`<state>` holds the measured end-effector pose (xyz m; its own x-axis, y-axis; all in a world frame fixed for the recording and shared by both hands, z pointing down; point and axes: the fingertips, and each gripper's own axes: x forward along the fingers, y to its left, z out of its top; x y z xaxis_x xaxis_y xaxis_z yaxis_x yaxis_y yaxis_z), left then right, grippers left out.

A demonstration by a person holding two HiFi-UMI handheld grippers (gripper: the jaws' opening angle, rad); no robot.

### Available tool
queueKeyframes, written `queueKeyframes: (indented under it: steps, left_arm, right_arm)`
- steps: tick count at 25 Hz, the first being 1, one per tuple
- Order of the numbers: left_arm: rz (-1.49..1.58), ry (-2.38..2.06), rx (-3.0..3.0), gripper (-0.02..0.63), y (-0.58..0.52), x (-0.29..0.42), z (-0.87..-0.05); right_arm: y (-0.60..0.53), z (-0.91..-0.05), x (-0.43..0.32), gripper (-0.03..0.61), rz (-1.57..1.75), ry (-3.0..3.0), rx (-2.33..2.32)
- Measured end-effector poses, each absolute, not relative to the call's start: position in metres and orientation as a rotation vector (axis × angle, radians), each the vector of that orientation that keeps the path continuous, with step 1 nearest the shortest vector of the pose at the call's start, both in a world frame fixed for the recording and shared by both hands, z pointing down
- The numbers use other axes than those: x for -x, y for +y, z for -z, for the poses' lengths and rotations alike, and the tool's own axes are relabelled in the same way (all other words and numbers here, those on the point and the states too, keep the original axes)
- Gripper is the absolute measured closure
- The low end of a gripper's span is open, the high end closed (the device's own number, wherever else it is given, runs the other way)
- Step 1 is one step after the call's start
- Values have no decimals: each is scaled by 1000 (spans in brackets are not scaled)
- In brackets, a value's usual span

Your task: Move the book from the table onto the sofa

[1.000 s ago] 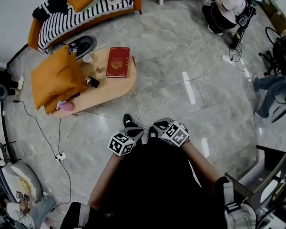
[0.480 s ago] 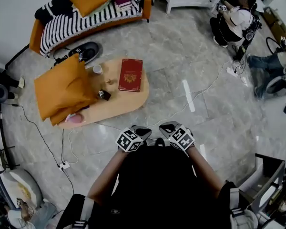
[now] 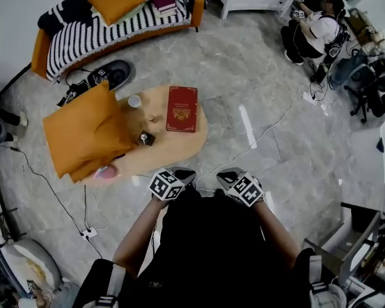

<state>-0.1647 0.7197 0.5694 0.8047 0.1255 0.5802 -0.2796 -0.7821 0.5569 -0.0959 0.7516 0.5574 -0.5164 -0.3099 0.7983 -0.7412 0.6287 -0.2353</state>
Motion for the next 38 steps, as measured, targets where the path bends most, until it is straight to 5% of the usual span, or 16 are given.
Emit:
queueKeyframes:
  steps: [22,38]
  left_arm:
    - [-775,-323,-2261,604,688,189,-569]
    - [-638,-725,-2163,604,594,110,-549]
  right_arm:
    - [673,-558,117,571,-625,-2211,-723]
    - [579,-568,35,571,-585,-2297,-372]
